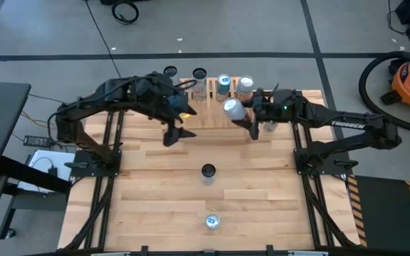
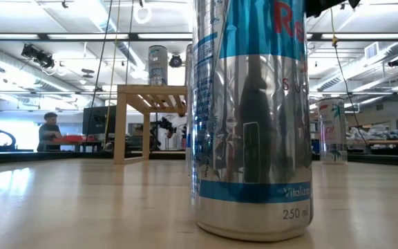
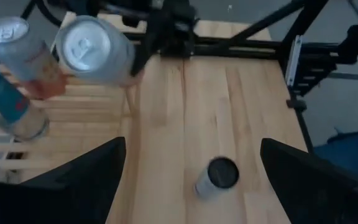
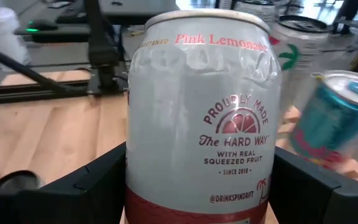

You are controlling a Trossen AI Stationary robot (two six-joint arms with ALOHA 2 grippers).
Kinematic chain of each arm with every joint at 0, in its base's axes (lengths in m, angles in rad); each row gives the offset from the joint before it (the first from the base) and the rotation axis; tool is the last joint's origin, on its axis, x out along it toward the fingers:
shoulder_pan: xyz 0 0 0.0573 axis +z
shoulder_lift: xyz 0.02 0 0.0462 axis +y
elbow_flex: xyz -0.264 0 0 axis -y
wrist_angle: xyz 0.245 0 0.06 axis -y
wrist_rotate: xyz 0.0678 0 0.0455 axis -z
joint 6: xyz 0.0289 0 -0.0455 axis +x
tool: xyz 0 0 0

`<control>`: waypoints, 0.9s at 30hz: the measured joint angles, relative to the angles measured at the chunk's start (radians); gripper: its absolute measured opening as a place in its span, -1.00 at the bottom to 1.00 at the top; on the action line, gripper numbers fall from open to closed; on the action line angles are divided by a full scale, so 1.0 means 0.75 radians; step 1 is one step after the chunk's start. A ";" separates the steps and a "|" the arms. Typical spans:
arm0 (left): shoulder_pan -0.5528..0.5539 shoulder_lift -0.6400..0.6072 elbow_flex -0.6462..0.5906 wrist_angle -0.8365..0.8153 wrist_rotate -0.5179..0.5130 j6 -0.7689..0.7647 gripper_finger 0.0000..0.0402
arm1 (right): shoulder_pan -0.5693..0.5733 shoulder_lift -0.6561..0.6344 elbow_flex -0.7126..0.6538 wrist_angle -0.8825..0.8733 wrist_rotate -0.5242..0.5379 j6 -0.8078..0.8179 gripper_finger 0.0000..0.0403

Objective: Place canned beverage on shelf
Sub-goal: Put the pink-white soda can on the shelf aligned with the other pink-white soda can

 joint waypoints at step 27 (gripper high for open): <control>-0.015 -0.090 0.002 -0.005 0.000 -0.020 0.86 | -0.292 -0.439 -0.208 0.012 -0.292 -0.091 0.57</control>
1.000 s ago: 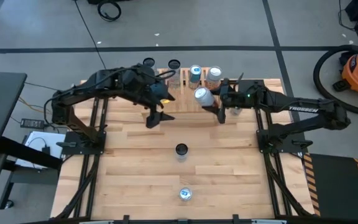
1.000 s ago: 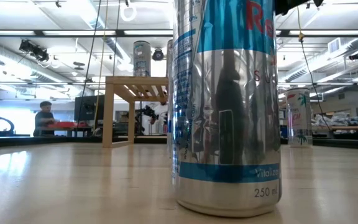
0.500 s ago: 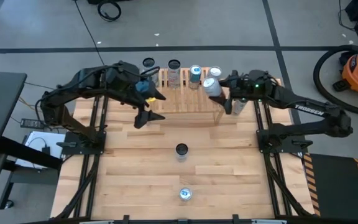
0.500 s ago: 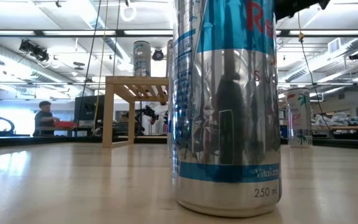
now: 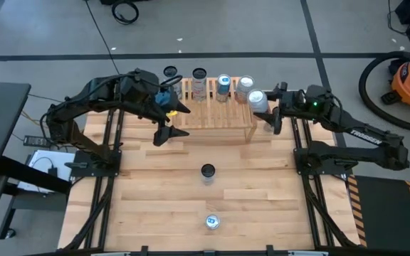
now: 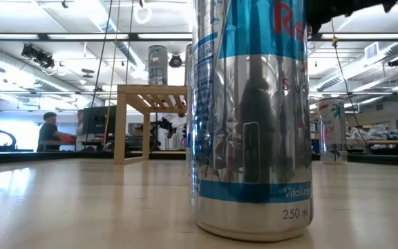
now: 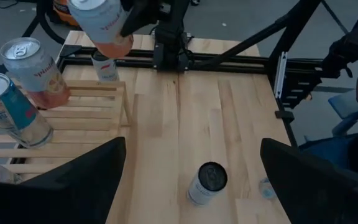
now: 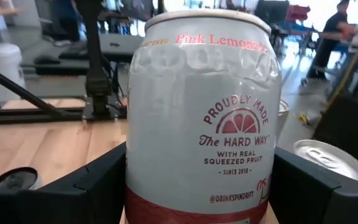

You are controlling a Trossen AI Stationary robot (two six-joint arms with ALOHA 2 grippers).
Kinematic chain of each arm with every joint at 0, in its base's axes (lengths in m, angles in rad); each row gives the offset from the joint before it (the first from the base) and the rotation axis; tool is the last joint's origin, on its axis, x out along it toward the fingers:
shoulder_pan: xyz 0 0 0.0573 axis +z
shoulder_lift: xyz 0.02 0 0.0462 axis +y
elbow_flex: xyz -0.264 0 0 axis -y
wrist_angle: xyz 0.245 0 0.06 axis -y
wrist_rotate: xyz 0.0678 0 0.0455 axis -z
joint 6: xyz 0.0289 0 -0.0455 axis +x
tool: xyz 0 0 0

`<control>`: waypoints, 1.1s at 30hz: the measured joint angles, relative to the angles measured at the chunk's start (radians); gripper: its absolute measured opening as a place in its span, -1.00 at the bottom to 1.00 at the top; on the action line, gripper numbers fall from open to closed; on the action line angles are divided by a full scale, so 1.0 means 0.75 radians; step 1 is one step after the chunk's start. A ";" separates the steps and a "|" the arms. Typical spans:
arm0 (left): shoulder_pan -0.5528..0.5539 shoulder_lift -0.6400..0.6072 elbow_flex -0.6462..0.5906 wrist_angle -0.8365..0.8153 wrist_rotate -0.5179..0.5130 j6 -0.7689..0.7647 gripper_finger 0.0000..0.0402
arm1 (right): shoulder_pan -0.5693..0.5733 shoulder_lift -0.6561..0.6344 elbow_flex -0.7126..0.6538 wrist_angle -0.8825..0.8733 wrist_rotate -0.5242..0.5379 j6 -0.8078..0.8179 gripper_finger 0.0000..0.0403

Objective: Place canned beverage on shelf
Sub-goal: Put the pink-white soda can on the shelf aligned with the other pink-white soda can

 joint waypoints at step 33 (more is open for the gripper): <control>0.000 0.000 0.000 0.050 -0.010 0.057 0.86 | -0.079 0.198 -0.740 1.344 -0.036 0.071 0.59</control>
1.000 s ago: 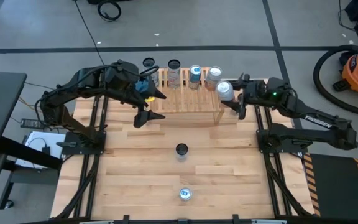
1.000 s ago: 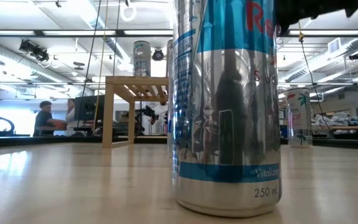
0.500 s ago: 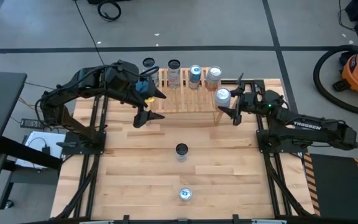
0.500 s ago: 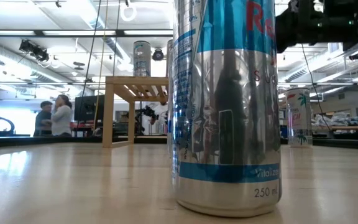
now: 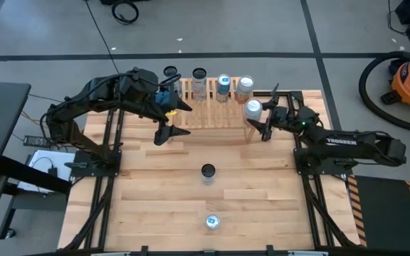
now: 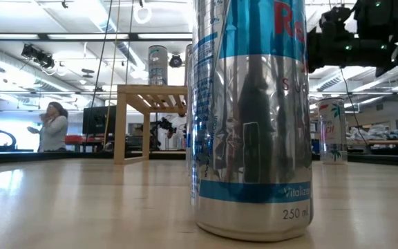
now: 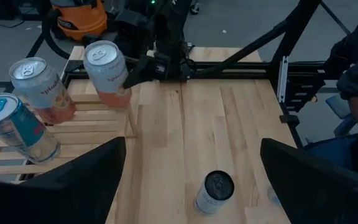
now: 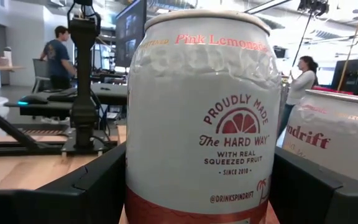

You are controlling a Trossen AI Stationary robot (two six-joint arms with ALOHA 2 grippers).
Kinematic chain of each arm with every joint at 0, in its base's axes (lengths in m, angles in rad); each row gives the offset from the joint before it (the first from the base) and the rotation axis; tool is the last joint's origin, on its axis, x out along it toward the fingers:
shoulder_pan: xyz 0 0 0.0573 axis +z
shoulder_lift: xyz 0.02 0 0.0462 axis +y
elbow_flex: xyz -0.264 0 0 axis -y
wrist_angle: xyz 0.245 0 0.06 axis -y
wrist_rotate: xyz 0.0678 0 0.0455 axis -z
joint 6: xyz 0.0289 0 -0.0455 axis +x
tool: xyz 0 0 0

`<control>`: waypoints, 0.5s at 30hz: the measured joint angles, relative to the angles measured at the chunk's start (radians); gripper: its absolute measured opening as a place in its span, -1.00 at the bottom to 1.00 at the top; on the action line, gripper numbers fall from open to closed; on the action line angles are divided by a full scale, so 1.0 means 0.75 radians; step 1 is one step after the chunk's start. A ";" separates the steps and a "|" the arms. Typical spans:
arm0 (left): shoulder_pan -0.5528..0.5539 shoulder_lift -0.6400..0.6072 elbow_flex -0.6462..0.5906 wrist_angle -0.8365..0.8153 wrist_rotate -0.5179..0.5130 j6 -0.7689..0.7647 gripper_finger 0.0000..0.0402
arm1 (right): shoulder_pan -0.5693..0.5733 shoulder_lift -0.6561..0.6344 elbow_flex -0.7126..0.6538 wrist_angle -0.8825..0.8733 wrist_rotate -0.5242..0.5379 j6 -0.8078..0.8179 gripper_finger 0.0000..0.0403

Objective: Place canned beverage on shelf
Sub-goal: Put the pink-white soda can on the shelf aligned with the other pink-white soda can

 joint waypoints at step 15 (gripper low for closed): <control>0.000 0.001 0.000 -0.002 0.000 0.002 0.86 | -0.070 0.301 0.000 0.276 -0.107 -0.011 0.59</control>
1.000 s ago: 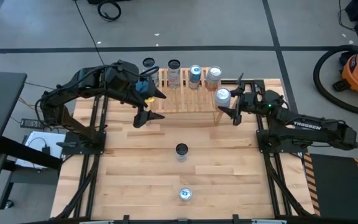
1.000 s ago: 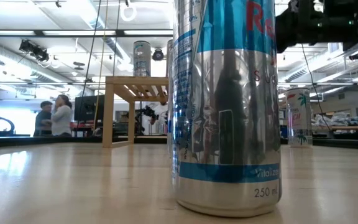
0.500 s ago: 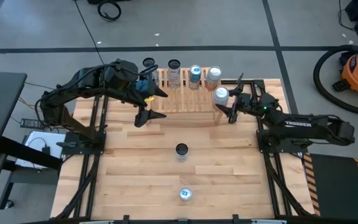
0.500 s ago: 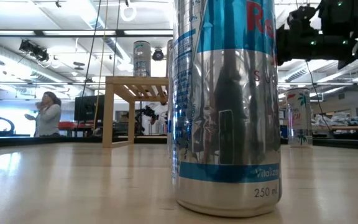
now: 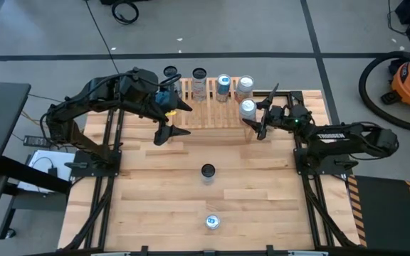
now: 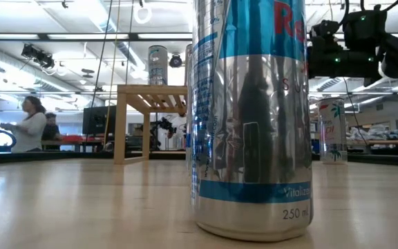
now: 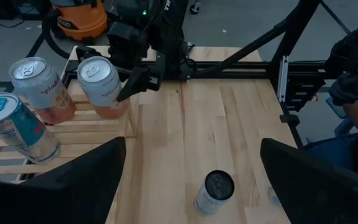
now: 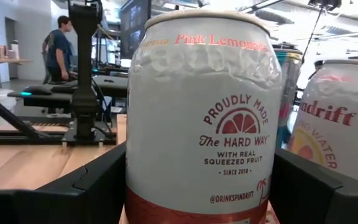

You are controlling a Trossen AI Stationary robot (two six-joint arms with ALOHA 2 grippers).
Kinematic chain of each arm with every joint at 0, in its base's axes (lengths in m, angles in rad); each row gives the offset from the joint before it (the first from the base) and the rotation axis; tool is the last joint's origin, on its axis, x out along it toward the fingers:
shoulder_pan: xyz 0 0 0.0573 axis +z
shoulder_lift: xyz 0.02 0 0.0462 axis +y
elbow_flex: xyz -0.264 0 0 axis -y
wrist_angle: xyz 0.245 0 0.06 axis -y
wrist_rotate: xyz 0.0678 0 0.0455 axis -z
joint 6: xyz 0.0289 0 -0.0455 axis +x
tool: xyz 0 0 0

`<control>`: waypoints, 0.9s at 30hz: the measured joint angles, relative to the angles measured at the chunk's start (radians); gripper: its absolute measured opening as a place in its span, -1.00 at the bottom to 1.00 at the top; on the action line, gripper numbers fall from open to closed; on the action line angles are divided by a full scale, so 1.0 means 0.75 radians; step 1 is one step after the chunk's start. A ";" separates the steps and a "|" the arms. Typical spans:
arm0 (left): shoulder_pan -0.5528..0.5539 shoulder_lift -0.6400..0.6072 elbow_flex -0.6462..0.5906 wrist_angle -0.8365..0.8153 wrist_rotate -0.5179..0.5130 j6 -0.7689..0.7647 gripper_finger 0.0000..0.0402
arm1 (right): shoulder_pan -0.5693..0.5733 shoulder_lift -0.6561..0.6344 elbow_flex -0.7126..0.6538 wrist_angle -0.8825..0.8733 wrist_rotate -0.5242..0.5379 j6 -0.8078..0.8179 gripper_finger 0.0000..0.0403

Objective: Place canned beverage on shelf
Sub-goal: Put the pink-white soda can on the shelf aligned with the other pink-white soda can

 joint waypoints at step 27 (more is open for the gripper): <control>0.000 0.001 0.000 -0.020 0.000 0.011 0.86 | -0.077 0.040 0.000 0.033 -0.027 0.068 0.89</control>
